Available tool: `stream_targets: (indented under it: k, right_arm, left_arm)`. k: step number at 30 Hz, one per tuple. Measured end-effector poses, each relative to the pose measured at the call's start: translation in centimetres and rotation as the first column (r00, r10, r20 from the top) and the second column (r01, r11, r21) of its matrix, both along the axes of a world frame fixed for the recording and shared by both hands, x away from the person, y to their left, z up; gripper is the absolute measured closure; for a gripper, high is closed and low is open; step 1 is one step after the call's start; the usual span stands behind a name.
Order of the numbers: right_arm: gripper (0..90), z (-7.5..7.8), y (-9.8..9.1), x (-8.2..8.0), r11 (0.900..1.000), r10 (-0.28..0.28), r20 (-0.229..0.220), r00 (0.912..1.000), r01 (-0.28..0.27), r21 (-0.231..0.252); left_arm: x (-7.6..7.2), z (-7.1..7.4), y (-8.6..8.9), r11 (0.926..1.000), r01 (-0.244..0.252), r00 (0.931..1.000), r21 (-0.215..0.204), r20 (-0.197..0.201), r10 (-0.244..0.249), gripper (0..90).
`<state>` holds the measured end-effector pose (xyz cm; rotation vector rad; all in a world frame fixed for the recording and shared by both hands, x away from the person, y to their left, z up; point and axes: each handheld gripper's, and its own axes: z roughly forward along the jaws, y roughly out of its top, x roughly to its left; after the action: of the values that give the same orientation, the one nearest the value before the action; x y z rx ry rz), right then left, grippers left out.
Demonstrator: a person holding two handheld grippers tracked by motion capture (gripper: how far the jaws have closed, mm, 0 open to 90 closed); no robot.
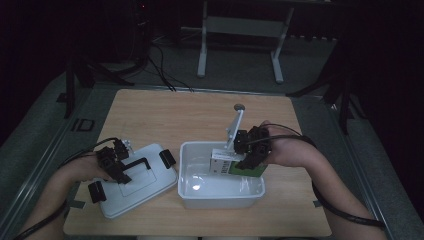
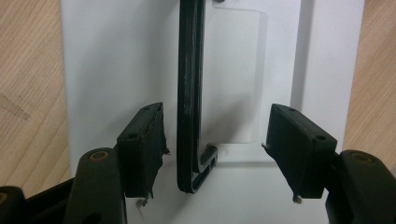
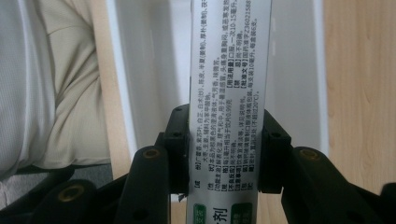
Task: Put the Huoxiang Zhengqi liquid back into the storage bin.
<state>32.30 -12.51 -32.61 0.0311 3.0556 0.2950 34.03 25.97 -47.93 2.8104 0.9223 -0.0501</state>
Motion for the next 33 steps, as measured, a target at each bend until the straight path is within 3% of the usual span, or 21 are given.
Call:
stream_targets:
  k: [7, 12, 33]
  right_arm:
    - [63.8, -0.8, 1.1, -0.2, 0.9986, 0.041, -0.018, 0.999, -0.042, -0.032]
    - [63.8, -1.2, 1.3, -0.2, 0.9988, 0.038, -0.022, 0.999, -0.039, -0.031]
    - [63.8, -5.5, 1.6, 0.3, 0.9977, 0.054, -0.08, 0.9953, -0.057, -0.036]
  left_arm:
    - [-0.1, 0.0, 0.1, 1.0, -0.003, 1.0, 0.003, -0.001, 0.003, 37.7]
    - [-0.1, 0.0, 0.2, 1.0, -0.001, 1.0, 0.004, -0.003, 0.001, 37.7]
    - [0.0, -0.2, 0.2, 1.0, -0.001, 1.0, 0.009, -0.005, 0.001, 37.7]
